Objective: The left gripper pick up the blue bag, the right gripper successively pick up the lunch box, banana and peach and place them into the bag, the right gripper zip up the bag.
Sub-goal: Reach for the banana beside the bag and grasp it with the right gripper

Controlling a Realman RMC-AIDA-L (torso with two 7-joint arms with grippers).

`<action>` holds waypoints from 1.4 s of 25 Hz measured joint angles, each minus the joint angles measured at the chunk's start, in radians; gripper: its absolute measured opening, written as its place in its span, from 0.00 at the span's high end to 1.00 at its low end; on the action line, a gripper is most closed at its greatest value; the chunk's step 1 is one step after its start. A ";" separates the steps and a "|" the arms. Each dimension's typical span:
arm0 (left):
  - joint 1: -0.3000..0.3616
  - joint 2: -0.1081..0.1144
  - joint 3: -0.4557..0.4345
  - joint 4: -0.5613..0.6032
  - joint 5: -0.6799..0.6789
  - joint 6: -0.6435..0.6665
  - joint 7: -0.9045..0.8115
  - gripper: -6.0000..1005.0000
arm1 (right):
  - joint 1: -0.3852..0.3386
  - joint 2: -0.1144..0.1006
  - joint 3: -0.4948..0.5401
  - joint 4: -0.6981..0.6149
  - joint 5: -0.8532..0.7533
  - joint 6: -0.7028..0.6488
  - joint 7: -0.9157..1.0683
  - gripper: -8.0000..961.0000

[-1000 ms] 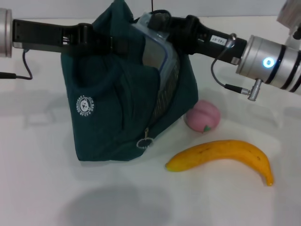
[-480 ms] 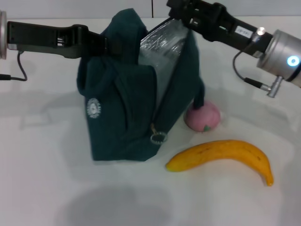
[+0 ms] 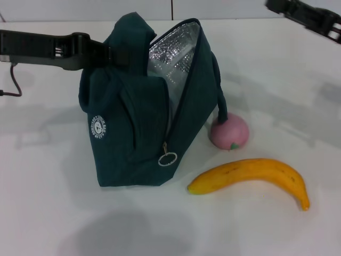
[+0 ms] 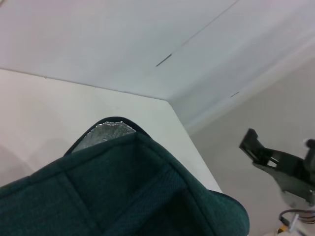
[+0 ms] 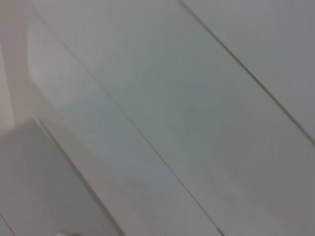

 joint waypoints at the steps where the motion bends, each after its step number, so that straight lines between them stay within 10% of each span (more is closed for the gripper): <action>1: 0.001 0.001 0.000 0.000 0.000 0.000 0.000 0.96 | -0.024 -0.004 -0.019 -0.053 -0.007 0.011 0.013 0.26; 5: 0.001 0.005 0.001 0.001 0.000 0.000 0.000 0.96 | -0.127 -0.025 -0.082 -0.442 -0.243 0.063 0.192 0.11; 11: 0.002 0.009 0.005 0.000 0.005 0.000 0.004 0.96 | -0.064 -0.039 -0.074 -0.771 -0.685 -0.092 0.473 0.08; 15: 0.002 0.009 0.006 0.000 0.006 0.000 0.009 0.96 | 0.070 -0.065 -0.082 -0.804 -0.924 -0.282 0.586 0.08; 21: -0.004 0.008 0.006 -0.001 0.008 0.000 0.009 0.96 | 0.198 -0.028 -0.167 -0.788 -1.194 -0.421 0.607 0.08; 25: -0.008 0.006 0.006 -0.001 0.010 -0.001 0.009 0.96 | 0.230 0.008 -0.266 -0.737 -1.278 -0.409 0.618 0.09; 35: -0.008 0.006 0.006 -0.001 0.012 -0.001 0.005 0.96 | 0.221 0.020 -0.448 -0.671 -1.281 -0.256 0.645 0.09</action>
